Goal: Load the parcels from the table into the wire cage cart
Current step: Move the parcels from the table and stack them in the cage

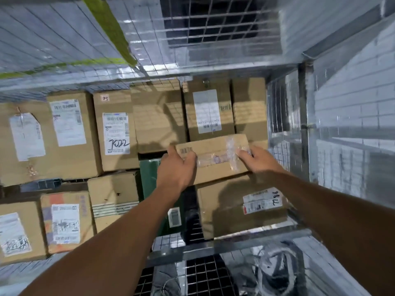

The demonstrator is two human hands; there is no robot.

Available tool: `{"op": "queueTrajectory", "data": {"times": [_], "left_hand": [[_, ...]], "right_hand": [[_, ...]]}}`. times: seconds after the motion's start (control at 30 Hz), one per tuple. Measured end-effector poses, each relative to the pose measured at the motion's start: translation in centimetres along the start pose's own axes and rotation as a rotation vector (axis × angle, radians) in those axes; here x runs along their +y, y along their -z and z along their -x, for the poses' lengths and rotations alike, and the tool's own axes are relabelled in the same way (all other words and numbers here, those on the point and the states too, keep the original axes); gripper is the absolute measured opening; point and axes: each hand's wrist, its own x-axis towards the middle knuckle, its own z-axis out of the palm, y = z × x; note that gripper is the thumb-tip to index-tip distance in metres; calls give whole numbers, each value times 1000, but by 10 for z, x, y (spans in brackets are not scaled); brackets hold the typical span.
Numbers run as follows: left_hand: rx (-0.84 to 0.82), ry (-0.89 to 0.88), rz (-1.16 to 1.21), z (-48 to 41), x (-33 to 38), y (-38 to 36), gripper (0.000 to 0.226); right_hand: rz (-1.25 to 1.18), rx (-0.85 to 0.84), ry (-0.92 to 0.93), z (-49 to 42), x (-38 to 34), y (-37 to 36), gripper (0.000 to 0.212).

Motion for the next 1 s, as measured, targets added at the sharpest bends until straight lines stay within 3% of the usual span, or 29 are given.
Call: {"op": "queueTrajectory", "data": {"times": [0.13, 0.23, 0.33, 0.43, 0.5, 0.57, 0.67, 0.7, 0.8, 0.83, 0.93, 1.0], "left_hand": [[36, 4, 6, 14, -9, -22, 39], [45, -26, 84, 16, -18, -39, 51], [8, 6, 171, 18, -20, -52, 63], [-2, 38, 214, 20, -15, -60, 61], [-5, 58, 152, 17, -15, -60, 59], [-17, 71, -18, 14, -15, -57, 71], [1, 86, -150, 8, -22, -54, 81], [31, 63, -135, 9, -24, -55, 79], [149, -4, -164, 17, -30, -60, 78], [182, -15, -197, 19, -33, -61, 79], [208, -13, -320, 16, -37, -61, 77], [210, 17, -418, 10, -36, -62, 76]], "right_hand": [[-127, 21, -92, 12, 26, -19, 51], [-296, 22, -128, 8, 47, -30, 41], [-426, 107, -119, 10, 51, -26, 47], [-418, 126, -87, 3, 55, -19, 53], [-401, 116, -75, 0, 53, -18, 59], [-396, 121, -73, -1, 50, -20, 67], [-342, 101, -102, 2, 38, -29, 105], [-359, 137, -95, 4, 38, -35, 109], [-417, 228, -54, 3, 45, -51, 72], [-416, 233, -58, 0, 48, -55, 74], [-276, 224, -75, -6, 50, -63, 112], [-171, 244, -79, -13, 48, -68, 117]]}}
